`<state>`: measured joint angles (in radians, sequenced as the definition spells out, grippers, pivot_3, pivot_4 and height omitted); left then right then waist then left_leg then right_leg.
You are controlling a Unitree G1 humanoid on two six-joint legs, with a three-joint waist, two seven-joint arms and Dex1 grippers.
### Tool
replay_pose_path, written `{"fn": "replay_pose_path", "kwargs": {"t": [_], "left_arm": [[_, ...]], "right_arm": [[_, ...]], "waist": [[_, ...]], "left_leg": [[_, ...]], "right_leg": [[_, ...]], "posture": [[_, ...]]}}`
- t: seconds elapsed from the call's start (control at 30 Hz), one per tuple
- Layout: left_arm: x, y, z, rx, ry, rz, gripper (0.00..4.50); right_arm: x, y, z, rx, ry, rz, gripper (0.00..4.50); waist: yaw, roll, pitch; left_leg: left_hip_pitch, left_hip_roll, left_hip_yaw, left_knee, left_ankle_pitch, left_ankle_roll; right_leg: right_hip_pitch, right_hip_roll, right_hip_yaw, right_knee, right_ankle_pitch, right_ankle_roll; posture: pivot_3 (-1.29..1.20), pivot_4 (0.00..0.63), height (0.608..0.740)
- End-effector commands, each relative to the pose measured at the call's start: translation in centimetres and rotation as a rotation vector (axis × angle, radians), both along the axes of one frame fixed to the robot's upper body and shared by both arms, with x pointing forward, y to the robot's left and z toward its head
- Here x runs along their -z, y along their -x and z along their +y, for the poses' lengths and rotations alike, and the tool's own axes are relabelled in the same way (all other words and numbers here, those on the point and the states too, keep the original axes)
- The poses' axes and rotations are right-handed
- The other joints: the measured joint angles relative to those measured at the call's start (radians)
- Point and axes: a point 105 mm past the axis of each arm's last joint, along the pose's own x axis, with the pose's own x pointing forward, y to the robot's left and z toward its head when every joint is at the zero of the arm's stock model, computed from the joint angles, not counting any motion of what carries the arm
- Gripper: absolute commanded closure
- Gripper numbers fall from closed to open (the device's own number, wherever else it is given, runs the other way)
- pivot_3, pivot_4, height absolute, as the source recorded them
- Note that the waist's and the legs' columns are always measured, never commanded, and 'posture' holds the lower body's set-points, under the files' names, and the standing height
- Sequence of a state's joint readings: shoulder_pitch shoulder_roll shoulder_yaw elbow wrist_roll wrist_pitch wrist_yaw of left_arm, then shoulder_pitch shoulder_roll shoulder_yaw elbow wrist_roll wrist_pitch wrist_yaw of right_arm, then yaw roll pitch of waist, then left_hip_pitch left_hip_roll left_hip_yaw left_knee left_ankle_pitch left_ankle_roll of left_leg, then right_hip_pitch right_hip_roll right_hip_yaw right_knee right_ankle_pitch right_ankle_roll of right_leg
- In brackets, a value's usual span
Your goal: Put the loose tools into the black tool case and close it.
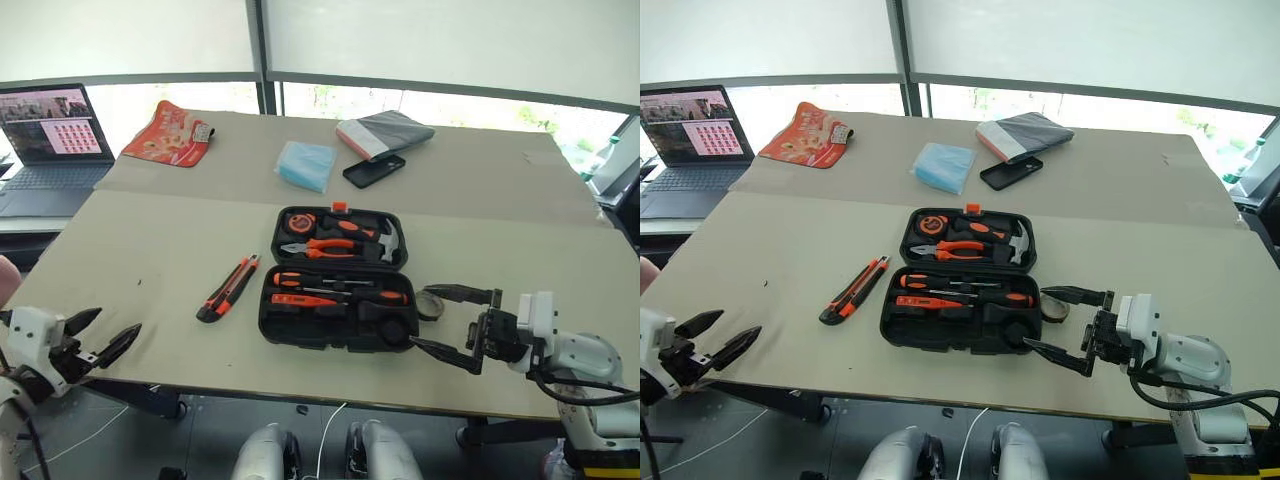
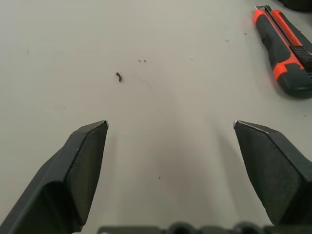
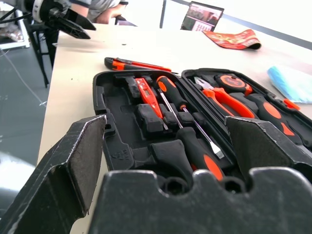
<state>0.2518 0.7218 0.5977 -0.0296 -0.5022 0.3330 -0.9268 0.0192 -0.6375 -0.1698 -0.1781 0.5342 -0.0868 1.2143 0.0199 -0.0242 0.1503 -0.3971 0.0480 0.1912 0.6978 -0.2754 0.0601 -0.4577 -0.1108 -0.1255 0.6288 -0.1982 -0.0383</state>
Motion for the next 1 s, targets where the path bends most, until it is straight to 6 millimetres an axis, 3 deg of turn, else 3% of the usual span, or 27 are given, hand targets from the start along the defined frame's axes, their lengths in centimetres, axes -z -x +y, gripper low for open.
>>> {"fn": "replay_pose_path", "kwargs": {"t": [0.03, 0.27, 0.33, 0.47, 0.57, 0.73, 0.87, 0.97, 1.0], "left_arm": [[-3.1, -3.1, -6.1, 0.175, 0.021, -0.019, 0.07], [-0.9, -7.5, -8.7, 0.028, -0.05, 0.037, 0.07], [-0.2, -8.1, -9.3, 0.005, -0.058, 0.054, 0.07], [0.9, -8.4, -11.7, 0.095, -0.052, 0.073, 0.07], [1.6, -8.7, -12.6, 0.126, -0.056, 0.102, 0.86], [2.1, -8.9, -11.9, 0.1, -0.085, 0.116, 2.68], [-0.6, -9.5, -10.3, 0.1, -0.07, -0.048, 2.72], [-4.5, -8.8, -11.4, 0.297, -0.04, -0.24, 2.72], [-6.0, -7.5, -13.6, 0.5, -0.035, -0.292, 2.72]], "right_arm": [[-1.9, -0.1, 1.3, -0.064, -0.03, -0.072, 0.0], [-2.4, -0.2, 2.5, -0.09, -0.059, -0.079, 0.0], [-2.5, -0.1, 2.7, -0.092, -0.064, -0.079, 0.0], [-2.9, -0.2, 2.9, -0.098, -0.066, -0.08, 0.0], [-3.3, -0.3, 3.0, -0.096, -0.07, -0.08, 0.0], [-3.4, -0.2, 3.2, -0.095, -0.076, -0.076, 0.0], [-3.5, -0.1, 3.1, -0.087, -0.079, -0.078, 0.0], [-3.5, -0.1, 2.9, -0.081, -0.071, -0.081, 0.0], [-3.8, -0.3, 2.7, -0.076, -0.07, -0.082, 0.0]], "waist": [[0.004, 0.0, 0.0], [-0.014, 0.001, -0.001], [-0.015, 0.0, 0.0], [-0.014, 0.0, 0.0], [-0.008, 0.001, 0.0], [-0.005, 0.001, -0.001], [-0.006, 0.001, -0.001], [-0.009, 0.0, 0.0], [-0.009, 0.0, 0.0]], "left_leg": [[0.0, 0.0, 0.0, 0.0, 0.001, -0.002], [0.0, -0.002, 0.002, -0.004, 0.004, -0.004], [0.0, -0.001, 0.003, -0.003, 0.008, 0.002], [0.001, 0.0, 0.003, -0.003, 0.006, -0.007], [0.002, 0.001, 0.002, -0.003, 0.006, -0.01], [0.002, 0.0, 0.002, -0.003, 0.006, -0.009], [0.002, 0.0, 0.002, -0.003, 0.006, -0.008], [0.001, 0.001, 0.002, -0.003, 0.006, -0.009], [0.0, 0.001, 0.002, -0.003, 0.006, -0.009]], "right_leg": [[0.0, 0.0, 0.0, 0.0, 0.0, 0.0], [0.003, 0.003, 0.003, 0.002, 0.005, 0.007], [0.002, 0.007, 0.002, 0.002, 0.005, 0.005], [0.002, 0.012, 0.003, 0.002, 0.004, 0.005], [0.002, 0.007, 0.003, 0.003, 0.004, 0.005], [0.003, 0.005, 0.003, 0.003, 0.004, 0.004], [0.003, 0.004, 0.003, 0.003, 0.004, 0.004], [0.001, 0.005, 0.002, 0.003, 0.004, 0.004], [0.0, 0.005, 0.002, 0.003, 0.004, 0.004]], "posture": [[0.0, 0.15, 0.74], [0.0, 0.15, 0.74], [0.0, 0.15, 0.74], [0.0, 0.15, 0.74], [0.0, 0.15, 0.74], [0.0, 0.15, 0.74], [0.0, 0.15, 0.74], [0.0, 0.15, 0.74], [0.0, 0.15, 0.74]]}}
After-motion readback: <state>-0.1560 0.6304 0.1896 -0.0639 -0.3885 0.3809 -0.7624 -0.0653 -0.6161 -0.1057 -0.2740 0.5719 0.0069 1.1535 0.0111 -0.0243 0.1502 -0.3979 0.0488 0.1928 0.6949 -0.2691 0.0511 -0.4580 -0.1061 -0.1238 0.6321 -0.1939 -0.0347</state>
